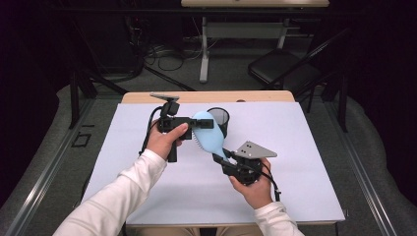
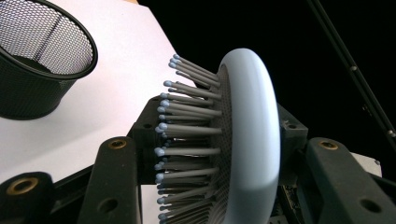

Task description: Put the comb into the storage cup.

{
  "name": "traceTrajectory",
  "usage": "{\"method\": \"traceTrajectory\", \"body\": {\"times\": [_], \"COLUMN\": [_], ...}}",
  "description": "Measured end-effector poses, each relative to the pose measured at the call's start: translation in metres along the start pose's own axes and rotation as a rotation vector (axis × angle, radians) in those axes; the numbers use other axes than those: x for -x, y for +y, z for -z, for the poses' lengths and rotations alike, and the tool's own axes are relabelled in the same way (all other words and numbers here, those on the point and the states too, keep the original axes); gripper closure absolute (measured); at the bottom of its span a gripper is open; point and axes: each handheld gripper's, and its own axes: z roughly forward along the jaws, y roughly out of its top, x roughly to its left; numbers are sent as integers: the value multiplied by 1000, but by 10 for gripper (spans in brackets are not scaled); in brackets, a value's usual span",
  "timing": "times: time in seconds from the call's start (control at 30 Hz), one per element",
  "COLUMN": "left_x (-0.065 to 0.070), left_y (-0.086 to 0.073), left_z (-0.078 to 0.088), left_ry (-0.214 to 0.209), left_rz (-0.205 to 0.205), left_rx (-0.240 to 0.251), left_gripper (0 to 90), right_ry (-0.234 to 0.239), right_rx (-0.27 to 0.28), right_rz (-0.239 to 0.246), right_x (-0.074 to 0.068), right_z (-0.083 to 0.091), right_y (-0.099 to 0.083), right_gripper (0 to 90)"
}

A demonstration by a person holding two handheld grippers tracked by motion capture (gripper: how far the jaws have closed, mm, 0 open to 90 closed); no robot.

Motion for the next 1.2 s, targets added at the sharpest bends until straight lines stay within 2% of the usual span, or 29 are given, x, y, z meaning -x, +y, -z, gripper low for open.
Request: {"method": "traceTrajectory", "body": {"times": [0.77,1.2], "left_x": [3,3], "left_y": [6,7], "left_z": [-4,-5], "left_ry": [29,34], "left_rz": [23,18], "left_rx": [-30,-34], "left_gripper": [503,503], "right_ry": [0,-7], "right_rx": [7,4], "right_rz": [-37,-46], "right_x": [3,3], "right_z": [0,-1], "right_y": [-1,-2], "right_gripper": [681,676]}}
